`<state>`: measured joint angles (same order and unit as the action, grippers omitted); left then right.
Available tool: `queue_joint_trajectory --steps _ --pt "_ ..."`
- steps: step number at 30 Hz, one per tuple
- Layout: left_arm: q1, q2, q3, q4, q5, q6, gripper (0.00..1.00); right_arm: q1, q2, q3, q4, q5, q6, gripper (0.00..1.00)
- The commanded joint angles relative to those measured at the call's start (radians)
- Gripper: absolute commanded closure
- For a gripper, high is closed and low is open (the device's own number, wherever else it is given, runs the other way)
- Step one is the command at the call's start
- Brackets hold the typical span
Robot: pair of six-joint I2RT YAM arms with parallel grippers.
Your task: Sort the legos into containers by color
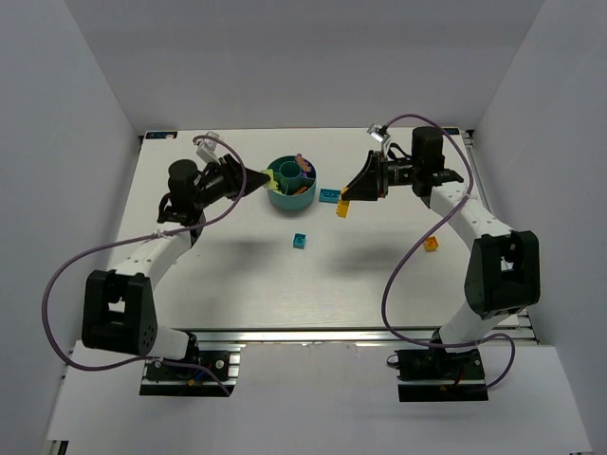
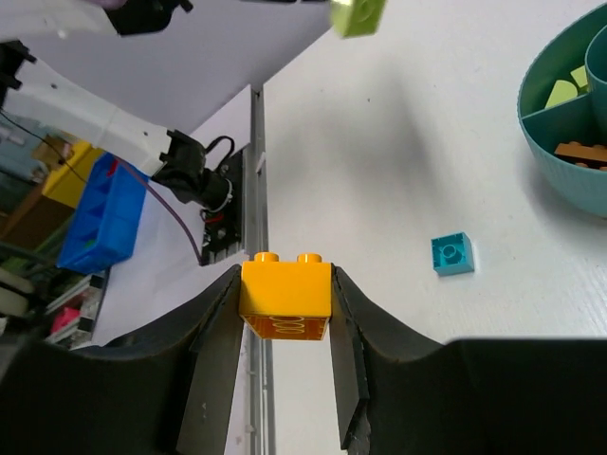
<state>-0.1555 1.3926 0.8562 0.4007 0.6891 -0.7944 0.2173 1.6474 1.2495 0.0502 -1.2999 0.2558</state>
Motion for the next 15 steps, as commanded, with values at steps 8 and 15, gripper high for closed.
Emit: queue_joint_trajectory --steps 8,15 --pt "-0.006 0.212 0.115 0.055 -0.201 0.257 1.00 0.005 -0.074 0.041 -0.234 0.036 -0.251 1.00" --pt "-0.027 0.338 0.204 0.116 -0.186 0.256 1.00 0.004 -0.072 0.034 -0.236 0.034 -0.253 1.00"
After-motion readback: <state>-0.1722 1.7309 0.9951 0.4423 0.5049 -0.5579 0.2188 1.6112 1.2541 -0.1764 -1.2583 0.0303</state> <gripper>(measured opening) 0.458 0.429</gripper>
